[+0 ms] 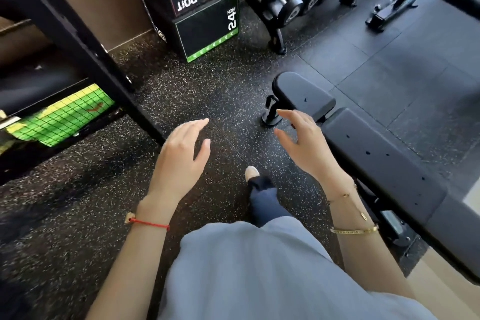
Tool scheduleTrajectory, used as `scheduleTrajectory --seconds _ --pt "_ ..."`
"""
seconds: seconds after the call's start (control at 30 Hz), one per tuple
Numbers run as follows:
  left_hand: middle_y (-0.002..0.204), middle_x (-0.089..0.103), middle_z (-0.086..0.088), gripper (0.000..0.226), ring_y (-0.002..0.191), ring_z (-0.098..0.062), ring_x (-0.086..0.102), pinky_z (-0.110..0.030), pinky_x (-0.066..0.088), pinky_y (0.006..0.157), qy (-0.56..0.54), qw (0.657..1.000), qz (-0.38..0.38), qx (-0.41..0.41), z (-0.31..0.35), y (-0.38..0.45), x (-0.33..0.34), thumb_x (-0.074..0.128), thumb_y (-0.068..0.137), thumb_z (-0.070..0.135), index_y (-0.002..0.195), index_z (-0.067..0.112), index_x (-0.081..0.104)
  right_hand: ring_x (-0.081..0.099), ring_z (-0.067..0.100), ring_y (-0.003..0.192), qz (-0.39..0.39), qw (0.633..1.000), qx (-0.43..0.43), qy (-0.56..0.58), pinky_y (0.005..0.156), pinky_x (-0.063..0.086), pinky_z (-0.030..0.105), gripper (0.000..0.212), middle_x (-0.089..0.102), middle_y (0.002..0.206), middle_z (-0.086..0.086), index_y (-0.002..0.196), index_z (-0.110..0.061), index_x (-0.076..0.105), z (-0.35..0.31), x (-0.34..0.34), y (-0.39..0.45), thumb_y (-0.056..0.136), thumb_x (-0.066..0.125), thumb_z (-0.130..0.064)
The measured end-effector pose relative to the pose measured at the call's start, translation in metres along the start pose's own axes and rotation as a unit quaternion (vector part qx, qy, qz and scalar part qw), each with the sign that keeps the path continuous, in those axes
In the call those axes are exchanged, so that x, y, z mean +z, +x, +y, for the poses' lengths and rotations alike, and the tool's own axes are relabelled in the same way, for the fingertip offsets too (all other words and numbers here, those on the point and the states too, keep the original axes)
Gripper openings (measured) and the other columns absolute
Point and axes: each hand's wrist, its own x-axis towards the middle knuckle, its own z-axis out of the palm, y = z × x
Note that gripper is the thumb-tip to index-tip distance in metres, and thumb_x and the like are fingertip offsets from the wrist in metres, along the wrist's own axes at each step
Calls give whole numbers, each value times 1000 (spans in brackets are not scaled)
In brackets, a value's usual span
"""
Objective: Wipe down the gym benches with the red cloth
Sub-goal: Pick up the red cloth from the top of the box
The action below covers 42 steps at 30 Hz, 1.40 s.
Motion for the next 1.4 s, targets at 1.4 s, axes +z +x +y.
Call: scheduleTrajectory --seconds 1.4 --pt "137 58 1 40 130 -13 47 -20 27 112 84 980 130 -126 -291 752 -131 52 99 21 138 17 53 46 22 130 -72 984 -158 -23 111 32 30 42 57 134 5 136 -12 52 -111 52 887 96 58 -24"
